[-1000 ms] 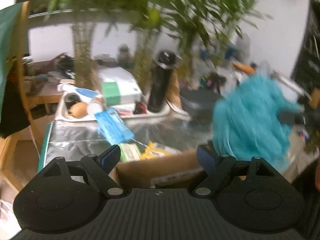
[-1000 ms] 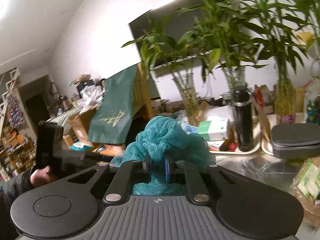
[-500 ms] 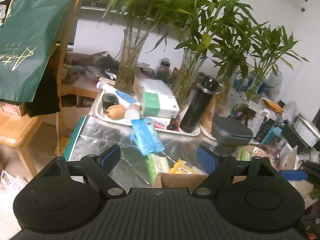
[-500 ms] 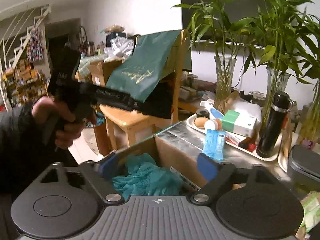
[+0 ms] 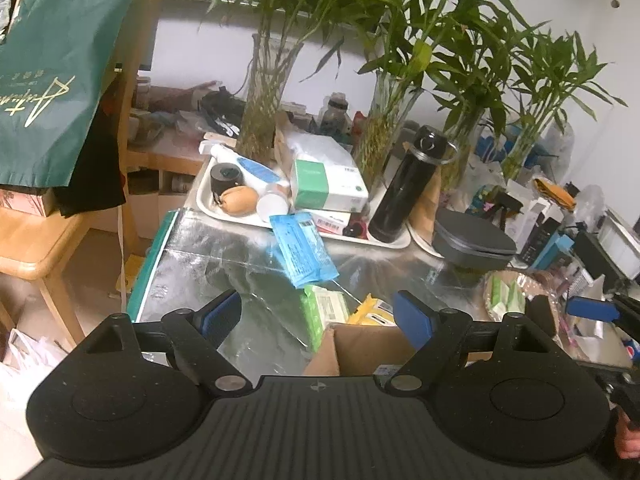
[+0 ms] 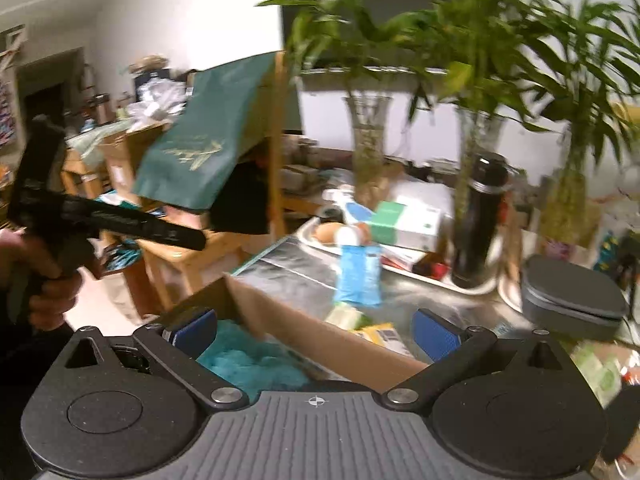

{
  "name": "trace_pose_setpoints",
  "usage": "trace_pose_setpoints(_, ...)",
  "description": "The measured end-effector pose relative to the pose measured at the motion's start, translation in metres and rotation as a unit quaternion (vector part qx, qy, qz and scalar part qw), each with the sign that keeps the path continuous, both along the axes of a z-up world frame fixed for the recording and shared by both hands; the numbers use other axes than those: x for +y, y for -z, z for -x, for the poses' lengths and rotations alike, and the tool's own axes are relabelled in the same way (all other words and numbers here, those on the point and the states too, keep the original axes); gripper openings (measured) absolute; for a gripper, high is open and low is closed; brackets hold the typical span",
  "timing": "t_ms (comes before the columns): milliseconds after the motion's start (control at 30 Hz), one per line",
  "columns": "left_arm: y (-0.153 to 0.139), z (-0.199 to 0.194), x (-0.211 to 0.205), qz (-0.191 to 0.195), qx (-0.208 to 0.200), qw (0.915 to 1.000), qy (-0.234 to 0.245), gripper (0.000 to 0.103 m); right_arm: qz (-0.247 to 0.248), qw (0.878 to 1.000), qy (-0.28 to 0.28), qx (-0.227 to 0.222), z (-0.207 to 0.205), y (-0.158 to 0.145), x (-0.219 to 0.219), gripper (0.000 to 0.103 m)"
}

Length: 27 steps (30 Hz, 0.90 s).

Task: Organize soft objects
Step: 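Reach the right gripper down to the black rolled bag with white band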

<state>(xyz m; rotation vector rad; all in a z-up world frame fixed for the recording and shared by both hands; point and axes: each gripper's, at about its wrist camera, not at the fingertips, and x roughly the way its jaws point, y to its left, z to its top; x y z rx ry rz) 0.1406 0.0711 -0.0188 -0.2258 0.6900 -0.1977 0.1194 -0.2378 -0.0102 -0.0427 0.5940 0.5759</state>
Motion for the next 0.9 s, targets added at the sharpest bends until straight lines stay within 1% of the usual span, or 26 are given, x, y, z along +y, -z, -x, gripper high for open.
trace_pose_setpoints(200,0.001,-0.003,-0.014,0.0,0.0,0.9999,0.017,0.084,0.014,0.997,0.078,0.022,-0.015,0.013,-0.022,0.103)
trace_pose_setpoints(367,0.003,-0.008,-0.025,-0.001,0.005,0.9997,0.023,0.084,0.002,0.99,0.129,0.048,-0.023,0.025,-0.048,0.103)
trace_pose_setpoints(433,0.002,-0.009,-0.029,0.005,-0.001,0.9996,0.029,0.084,-0.001,0.987,0.15,0.056,-0.025,0.028,-0.058,0.103)
trace_pose_setpoints(600,0.0,-0.013,-0.041,0.005,-0.005,0.9992,0.038,0.084,-0.014,0.979,0.188,0.079,-0.03,0.039,-0.079,0.103)
trace_pose_setpoints(800,0.003,-0.018,-0.053,-0.027,-0.006,0.9986,0.045,0.084,-0.028,0.965,0.235,0.114,-0.042,0.054,-0.098,0.103)
trace_pose_setpoints(900,0.005,-0.022,-0.051,-0.021,0.001,0.9988,0.043,0.084,-0.026,0.961,0.243,0.131,-0.049,0.058,-0.102,0.103)
